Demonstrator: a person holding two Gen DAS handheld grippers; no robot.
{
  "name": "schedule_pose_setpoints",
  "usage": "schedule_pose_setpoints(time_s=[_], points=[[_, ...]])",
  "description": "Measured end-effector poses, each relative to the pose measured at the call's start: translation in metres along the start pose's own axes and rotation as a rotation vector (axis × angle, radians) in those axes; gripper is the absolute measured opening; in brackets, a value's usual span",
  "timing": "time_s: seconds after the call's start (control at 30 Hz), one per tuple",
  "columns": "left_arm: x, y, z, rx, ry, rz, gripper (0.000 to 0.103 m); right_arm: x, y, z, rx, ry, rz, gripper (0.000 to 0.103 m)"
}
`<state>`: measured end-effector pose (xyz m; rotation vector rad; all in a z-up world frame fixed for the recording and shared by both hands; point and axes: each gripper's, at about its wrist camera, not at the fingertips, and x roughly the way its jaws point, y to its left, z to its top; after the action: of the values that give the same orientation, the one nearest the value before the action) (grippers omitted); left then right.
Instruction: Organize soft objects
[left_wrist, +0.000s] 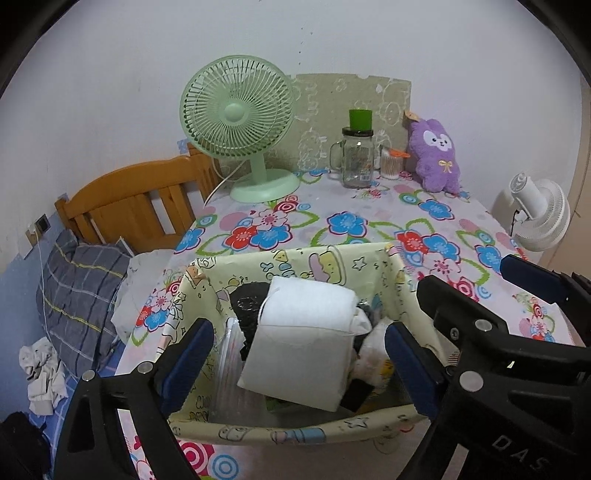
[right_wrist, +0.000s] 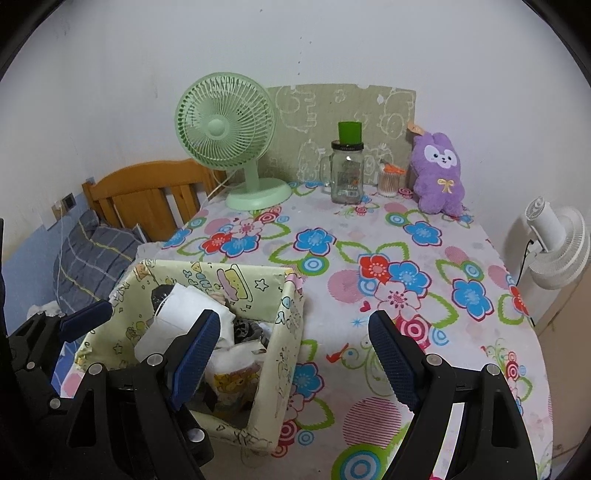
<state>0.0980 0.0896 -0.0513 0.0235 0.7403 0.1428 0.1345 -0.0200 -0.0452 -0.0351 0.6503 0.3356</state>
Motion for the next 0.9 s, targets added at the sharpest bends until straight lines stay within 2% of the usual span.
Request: schedule_pose_setpoints(time_s=[0.27, 0.9], points=[[-0.016, -0.016, -0.002, 0.006, -0.023, -0.03, 0.096, -0.023, -0.012, -0.004, 0.008, -0.029, -0.022, 0.089], [-0.058, -0.07, -0.01, 0.034, -0.076, -0.103, 0.1, -0.086, -0.066, -0.025, 0.059, -0.093, -0.093, 0.089]])
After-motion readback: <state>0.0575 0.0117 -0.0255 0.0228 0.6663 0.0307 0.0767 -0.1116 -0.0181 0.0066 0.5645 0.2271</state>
